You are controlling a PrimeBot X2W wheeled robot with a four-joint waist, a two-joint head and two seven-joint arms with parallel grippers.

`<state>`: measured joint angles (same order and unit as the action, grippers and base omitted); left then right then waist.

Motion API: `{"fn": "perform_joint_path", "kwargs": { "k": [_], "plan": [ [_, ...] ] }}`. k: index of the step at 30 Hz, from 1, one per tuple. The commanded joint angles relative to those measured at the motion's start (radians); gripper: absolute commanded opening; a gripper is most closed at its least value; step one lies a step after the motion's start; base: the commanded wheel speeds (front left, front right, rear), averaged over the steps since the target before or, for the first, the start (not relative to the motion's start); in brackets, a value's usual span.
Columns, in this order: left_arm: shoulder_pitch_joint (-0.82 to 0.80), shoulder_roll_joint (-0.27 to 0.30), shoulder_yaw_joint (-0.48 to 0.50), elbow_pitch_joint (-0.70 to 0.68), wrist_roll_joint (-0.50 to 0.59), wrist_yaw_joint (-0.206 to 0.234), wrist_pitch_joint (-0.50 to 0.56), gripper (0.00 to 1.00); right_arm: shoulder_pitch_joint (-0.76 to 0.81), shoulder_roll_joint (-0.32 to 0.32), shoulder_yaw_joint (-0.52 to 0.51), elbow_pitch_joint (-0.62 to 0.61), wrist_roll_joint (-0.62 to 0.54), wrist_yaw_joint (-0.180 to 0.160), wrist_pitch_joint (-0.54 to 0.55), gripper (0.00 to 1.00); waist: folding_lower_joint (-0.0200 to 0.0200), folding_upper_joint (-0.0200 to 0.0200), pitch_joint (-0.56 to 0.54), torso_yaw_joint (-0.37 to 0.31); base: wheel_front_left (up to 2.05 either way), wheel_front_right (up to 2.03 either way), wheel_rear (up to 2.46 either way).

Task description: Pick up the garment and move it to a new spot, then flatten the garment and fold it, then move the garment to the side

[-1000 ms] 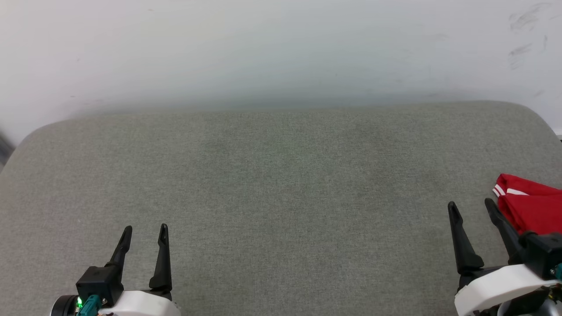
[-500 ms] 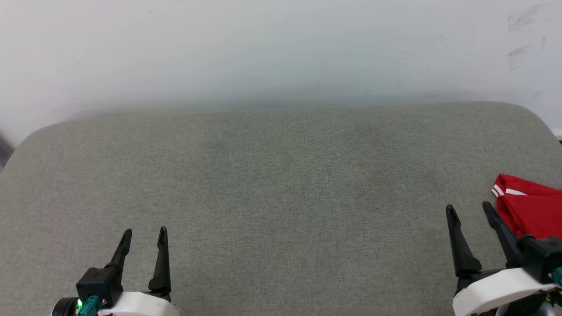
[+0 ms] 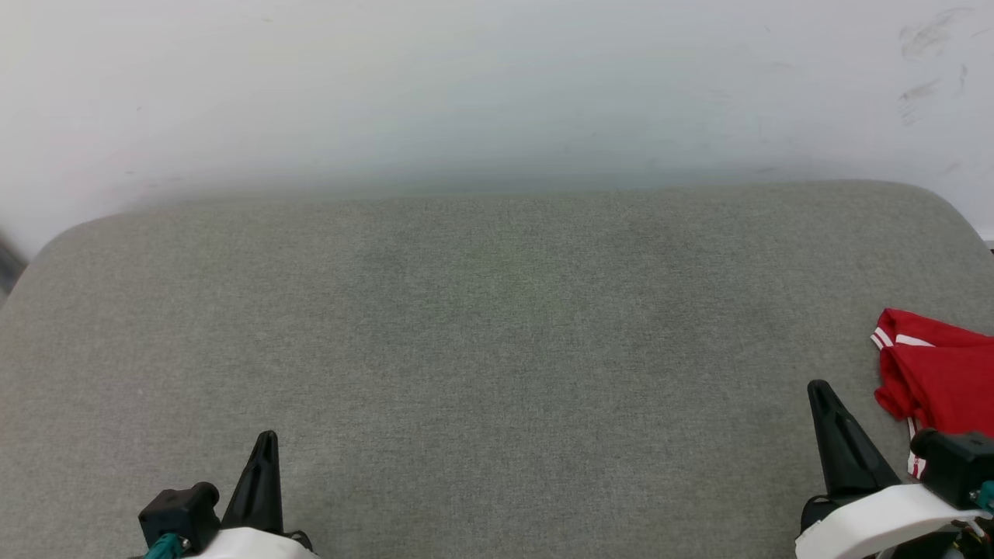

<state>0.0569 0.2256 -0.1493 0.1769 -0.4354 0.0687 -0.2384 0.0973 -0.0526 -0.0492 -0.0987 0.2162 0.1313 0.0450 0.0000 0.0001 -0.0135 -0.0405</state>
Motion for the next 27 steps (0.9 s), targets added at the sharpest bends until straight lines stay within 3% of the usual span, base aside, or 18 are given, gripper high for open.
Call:
{"fn": "perform_joint_path", "kwargs": {
  "k": [1,27],
  "plan": [
    [-0.024,0.001,0.014,-0.012,-0.033,-0.007,0.008,0.00,-0.019,-0.004,0.001,-0.007,0.042,0.000,-0.001,0.00,0.0000,-0.0001,0.000,0.000,0.00,0.00,0.00],
    [-0.075,-0.057,0.097,0.013,-0.409,-0.071,0.121,0.00,-0.085,-0.019,0.000,0.108,0.506,0.000,0.005,0.00,0.0000,-0.0001,0.004,0.009,0.00,0.00,0.00]
  ]
}}
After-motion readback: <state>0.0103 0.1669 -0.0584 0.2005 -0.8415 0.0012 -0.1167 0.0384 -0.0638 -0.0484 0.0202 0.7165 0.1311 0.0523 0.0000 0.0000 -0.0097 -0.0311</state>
